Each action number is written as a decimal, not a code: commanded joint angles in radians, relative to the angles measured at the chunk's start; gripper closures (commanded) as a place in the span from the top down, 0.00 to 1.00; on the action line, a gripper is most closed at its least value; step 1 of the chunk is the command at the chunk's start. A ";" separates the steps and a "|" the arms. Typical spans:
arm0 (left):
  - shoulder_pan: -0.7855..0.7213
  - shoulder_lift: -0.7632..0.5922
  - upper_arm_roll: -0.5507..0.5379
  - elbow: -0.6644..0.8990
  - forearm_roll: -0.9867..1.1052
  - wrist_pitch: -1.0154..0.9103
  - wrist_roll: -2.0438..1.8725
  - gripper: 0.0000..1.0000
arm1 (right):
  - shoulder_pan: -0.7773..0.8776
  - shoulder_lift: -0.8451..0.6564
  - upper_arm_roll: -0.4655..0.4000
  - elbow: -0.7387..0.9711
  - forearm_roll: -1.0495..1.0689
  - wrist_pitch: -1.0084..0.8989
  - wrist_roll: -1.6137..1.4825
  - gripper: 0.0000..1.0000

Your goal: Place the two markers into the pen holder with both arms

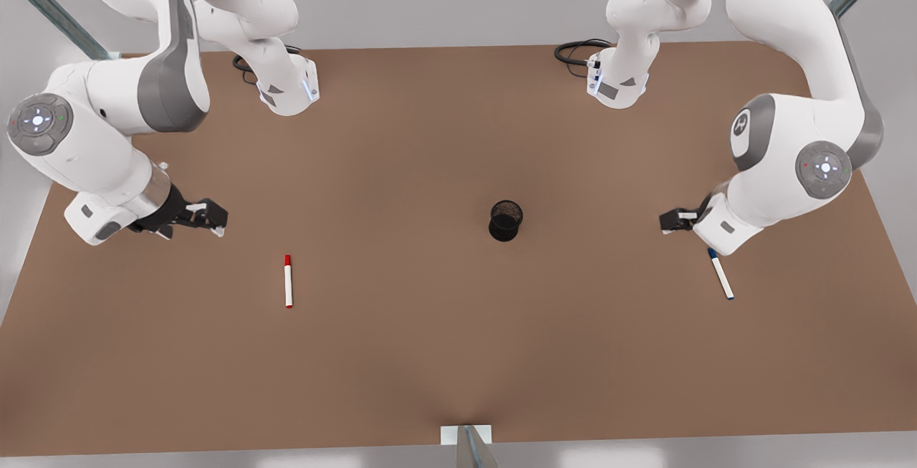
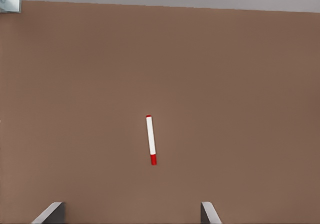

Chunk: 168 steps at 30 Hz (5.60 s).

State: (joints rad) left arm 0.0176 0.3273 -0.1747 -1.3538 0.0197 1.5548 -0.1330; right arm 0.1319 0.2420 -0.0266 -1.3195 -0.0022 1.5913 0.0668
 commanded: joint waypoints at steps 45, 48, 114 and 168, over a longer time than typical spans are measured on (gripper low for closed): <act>0.308 0.447 0.130 -0.286 -0.021 0.935 0.454 0.41 | -0.034 0.471 0.065 -0.392 -0.027 0.814 -0.032 0.65; 0.306 0.449 0.130 -0.286 -0.021 0.933 0.452 0.38 | -0.043 0.471 0.066 -0.414 -0.027 0.839 -0.033 0.58; 0.010 -0.179 -0.016 -0.691 -0.480 0.674 0.892 1.00 | 0.316 0.414 0.300 0.078 -0.079 0.955 0.283 0.21; -0.136 -0.079 0.218 -0.087 0.034 0.050 0.016 1.00 | 0.606 0.494 0.292 -0.135 -1.348 1.156 1.522 0.21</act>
State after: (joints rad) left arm -0.1177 0.2490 0.0423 -1.4409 0.0549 1.6000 -0.0708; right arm 0.7374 0.7397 0.2652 -1.4509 -1.3431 2.7650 1.4158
